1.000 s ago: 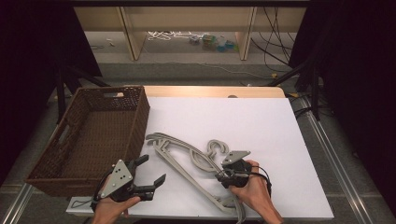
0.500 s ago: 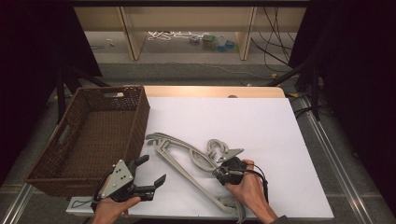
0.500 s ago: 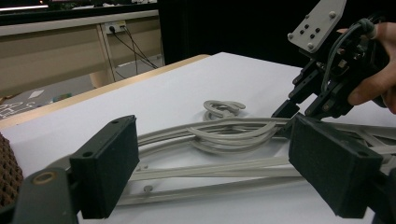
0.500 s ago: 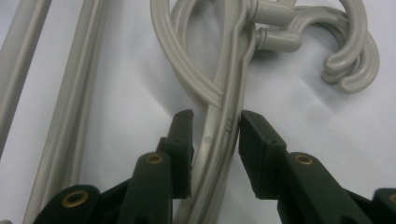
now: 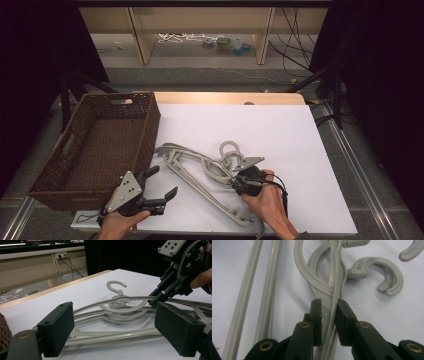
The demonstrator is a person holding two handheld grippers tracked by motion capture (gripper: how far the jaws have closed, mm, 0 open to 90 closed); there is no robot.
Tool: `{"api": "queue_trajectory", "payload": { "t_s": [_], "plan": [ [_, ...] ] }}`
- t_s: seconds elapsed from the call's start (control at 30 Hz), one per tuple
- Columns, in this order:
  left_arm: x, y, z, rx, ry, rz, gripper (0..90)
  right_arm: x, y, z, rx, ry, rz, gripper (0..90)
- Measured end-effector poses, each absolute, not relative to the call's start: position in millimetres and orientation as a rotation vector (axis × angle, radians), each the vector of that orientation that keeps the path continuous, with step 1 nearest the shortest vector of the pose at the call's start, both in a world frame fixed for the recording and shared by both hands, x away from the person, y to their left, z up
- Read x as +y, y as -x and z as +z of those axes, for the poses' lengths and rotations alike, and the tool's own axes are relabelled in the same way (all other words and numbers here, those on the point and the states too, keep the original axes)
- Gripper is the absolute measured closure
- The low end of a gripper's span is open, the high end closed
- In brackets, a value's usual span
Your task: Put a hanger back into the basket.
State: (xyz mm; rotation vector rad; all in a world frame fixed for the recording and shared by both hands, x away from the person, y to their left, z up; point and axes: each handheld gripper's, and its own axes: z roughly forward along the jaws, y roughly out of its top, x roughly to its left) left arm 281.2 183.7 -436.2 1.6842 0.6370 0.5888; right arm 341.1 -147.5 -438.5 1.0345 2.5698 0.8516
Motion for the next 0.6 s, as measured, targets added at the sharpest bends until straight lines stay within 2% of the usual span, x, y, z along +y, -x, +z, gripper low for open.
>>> {"api": "queue_trajectory", "payload": {
  "t_s": [0.23,0.6],
  "plan": [
    [183,-282,-436,0.635,-1.667,0.577,15.9,-157,-343,-421,2.495,-1.058,0.986,82.1],
    [185,-282,-435,0.649,-1.674,0.583,16.0,-169,-346,-405,2.508,-0.928,1.079,82.6]
  ]
}}
